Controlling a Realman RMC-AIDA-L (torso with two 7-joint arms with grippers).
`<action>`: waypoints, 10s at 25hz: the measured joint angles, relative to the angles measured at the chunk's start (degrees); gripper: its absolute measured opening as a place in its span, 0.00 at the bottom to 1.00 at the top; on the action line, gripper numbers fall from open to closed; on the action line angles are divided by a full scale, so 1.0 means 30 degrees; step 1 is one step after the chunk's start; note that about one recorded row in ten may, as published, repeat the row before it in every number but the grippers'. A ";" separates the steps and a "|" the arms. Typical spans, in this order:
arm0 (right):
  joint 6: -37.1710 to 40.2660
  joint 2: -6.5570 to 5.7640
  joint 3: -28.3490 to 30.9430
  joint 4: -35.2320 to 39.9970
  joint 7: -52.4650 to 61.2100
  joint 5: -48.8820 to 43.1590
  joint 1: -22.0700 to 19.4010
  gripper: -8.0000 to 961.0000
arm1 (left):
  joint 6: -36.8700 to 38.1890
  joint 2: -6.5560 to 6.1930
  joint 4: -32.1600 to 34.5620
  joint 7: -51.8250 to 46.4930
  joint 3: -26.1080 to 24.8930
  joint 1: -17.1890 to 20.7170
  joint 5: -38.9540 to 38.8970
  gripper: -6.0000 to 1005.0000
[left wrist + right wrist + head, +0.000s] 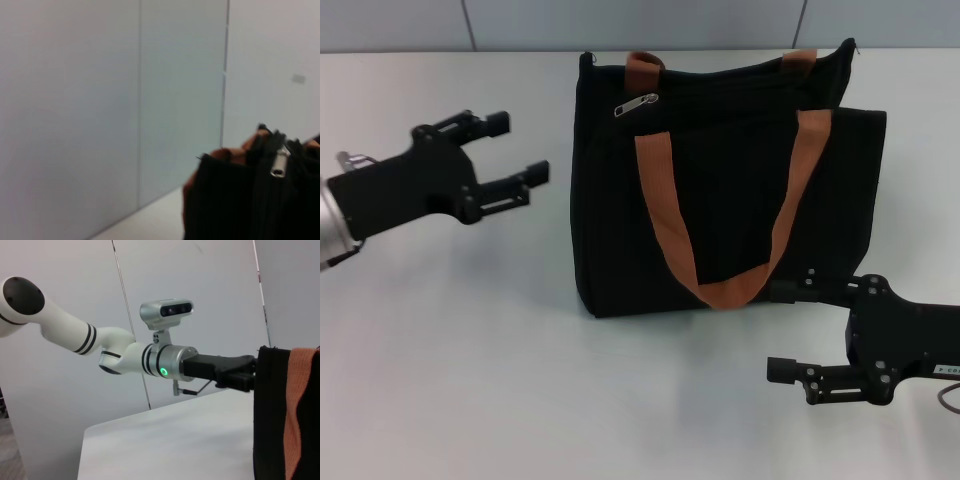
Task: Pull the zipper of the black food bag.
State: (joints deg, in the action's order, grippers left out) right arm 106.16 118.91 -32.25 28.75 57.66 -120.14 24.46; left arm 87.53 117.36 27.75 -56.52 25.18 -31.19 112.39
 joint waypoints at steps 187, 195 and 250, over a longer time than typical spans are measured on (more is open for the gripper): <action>-1.0297 0.0294 -1.4480 0.2001 -1.4625 1.8946 0.1101 0.50 | 0.1762 0.0459 -0.0083 -0.3051 0.2485 -0.3607 -0.3714 0.03; -1.0285 0.0295 -1.4376 0.2103 -1.4822 1.9869 0.0770 0.50 | 0.1764 0.0460 -0.0082 -0.3000 0.2552 -0.3606 -0.3714 0.03; -0.6397 -0.2963 -1.0256 -0.1730 2.6235 1.2373 0.5268 0.50 | 0.1974 0.0457 -0.0581 -0.2224 0.3041 -0.3610 -0.4449 0.02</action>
State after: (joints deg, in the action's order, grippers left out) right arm 86.97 110.02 -63.02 23.56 136.36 -83.02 40.26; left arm 93.45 118.73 26.01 -63.20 34.30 -42.02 99.04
